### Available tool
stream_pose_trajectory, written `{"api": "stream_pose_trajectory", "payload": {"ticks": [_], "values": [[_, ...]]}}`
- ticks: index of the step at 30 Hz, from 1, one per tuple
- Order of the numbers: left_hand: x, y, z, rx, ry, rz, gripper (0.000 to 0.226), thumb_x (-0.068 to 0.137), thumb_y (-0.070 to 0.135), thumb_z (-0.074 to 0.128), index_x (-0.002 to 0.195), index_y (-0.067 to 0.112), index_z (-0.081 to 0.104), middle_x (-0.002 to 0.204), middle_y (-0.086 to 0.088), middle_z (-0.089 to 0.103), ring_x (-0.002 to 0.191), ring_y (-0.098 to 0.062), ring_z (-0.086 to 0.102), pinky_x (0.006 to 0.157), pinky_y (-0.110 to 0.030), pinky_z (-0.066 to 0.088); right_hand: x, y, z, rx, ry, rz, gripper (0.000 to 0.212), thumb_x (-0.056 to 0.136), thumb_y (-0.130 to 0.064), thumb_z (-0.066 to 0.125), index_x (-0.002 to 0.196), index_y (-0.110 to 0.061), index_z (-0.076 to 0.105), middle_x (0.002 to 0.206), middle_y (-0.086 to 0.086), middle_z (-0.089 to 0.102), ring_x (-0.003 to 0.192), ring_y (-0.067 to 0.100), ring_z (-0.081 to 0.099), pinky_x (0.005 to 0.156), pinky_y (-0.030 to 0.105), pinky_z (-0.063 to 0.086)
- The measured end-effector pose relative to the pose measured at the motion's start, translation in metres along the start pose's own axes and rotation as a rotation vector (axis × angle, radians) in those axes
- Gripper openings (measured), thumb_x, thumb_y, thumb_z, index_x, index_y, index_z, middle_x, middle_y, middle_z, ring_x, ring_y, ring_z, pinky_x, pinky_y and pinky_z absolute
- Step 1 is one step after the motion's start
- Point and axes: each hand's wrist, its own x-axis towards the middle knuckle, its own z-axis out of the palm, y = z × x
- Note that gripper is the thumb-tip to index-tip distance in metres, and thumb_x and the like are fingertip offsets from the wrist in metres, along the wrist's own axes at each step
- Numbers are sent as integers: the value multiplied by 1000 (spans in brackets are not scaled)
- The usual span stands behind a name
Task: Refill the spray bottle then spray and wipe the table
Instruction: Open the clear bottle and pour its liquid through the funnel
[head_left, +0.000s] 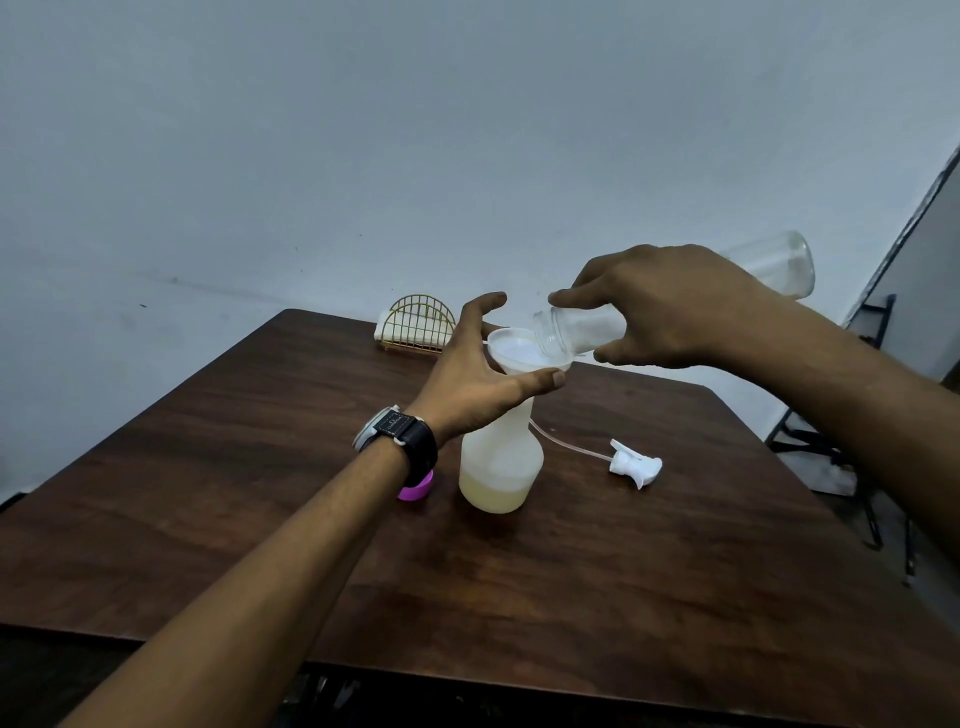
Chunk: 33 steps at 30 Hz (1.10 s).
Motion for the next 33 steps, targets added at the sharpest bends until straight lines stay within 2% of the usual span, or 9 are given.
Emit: {"api": "stream_pose_trajectory", "payload": {"ticks": [7, 12, 16, 25, 33], "values": [[1, -1, 0, -27, 10, -3, 112, 58, 54, 90, 150, 40, 29, 117, 17, 52, 108, -14, 66, 87, -35, 58, 5, -7, -8, -68, 17, -82, 66, 90, -34, 71, 151, -47, 47, 147, -21, 56, 124, 18, 59, 70, 31, 37], [1, -1, 1, -38, 8, -12, 113, 54, 57, 89, 149, 43, 29, 118, 17, 53, 107, -15, 66, 86, -36, 59, 7, -8, -13, -91, 28, -138, 68, 92, -32, 74, 153, -44, 45, 153, -16, 53, 127, 20, 60, 89, 35, 46], [1, -1, 1, -36, 7, -25, 113, 54, 58, 89, 148, 44, 28, 120, 15, 52, 107, -20, 67, 82, -39, 59, 10, -8, -13, -119, 26, -179, 71, 90, -27, 77, 153, -41, 46, 155, -15, 52, 138, 17, 53, 109, 36, 34], [-1, 0, 0, -22, -7, -21, 115, 56, 57, 89, 151, 41, 26, 129, 3, 51, 113, -22, 65, 89, -45, 60, 14, -7, -11, -176, 82, -251, 68, 84, -12, 75, 145, -36, 57, 146, -13, 61, 135, 21, 53, 113, 38, 23], [2, -2, 0, -37, -5, -22, 111, 62, 51, 92, 151, 42, 26, 127, 6, 52, 111, -22, 66, 85, -41, 59, 21, -9, -16, -219, 108, -319, 66, 84, -1, 67, 141, -32, 62, 139, -9, 66, 134, 25, 53, 120, 39, 18]]}}
